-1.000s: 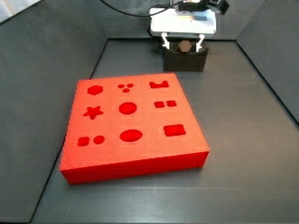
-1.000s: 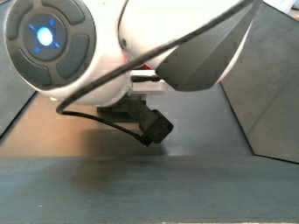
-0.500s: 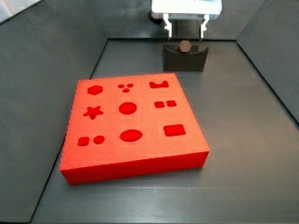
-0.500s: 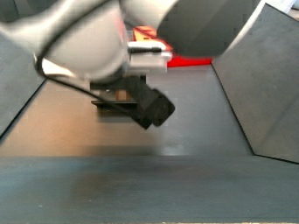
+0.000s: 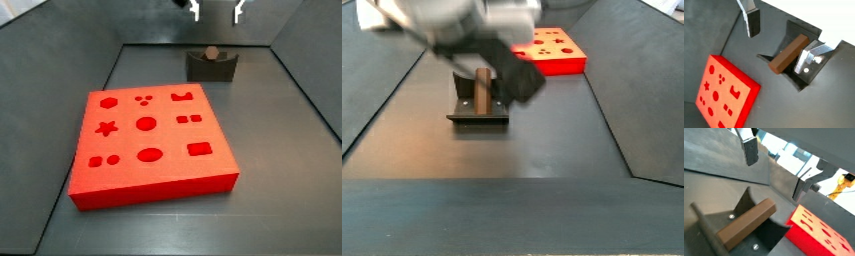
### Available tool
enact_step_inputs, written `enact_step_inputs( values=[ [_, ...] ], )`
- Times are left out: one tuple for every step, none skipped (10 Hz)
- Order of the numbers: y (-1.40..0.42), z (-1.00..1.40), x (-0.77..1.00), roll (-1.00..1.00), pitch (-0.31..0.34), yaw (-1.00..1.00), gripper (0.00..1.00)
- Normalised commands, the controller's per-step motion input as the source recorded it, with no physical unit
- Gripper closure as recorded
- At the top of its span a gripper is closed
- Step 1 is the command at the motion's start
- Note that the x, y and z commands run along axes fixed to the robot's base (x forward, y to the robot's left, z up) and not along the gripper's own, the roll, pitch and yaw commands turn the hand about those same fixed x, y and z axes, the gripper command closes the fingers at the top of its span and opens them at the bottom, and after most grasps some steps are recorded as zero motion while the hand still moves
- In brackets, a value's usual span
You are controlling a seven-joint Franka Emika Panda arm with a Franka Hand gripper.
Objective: Pick up the hexagon object. Move up. Place the hexagon object on the fixture. Regrasp the hexagon object. Move to above the board. Insert the hexagon object.
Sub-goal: Regrasp the hexagon object.
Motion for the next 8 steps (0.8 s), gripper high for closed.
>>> enact_step_inputs(
  values=[
    [-1.00, 0.92, -0.10, 1.00, 0.055, 0.00, 0.00],
    [-1.00, 0.87, -0.13, 1.00, 0.046, 0.00, 0.00],
    [-0.93, 0.74, -0.12, 1.00, 0.041, 0.00, 0.00],
    [-0.71, 0.46, -0.09, 1.00, 0.036, 0.00, 0.00],
    [-0.54, 0.23, -0.06, 1.00, 0.033, 0.00, 0.00],
    [-0.29, 0.01, -0.03, 1.00, 0.029, 0.00, 0.00],
    [-0.05, 0.03, -0.03, 1.00, 0.027, 0.00, 0.00],
    [-0.01, 0.04, -0.04, 1.00, 0.026, 0.00, 0.00]
  ],
)
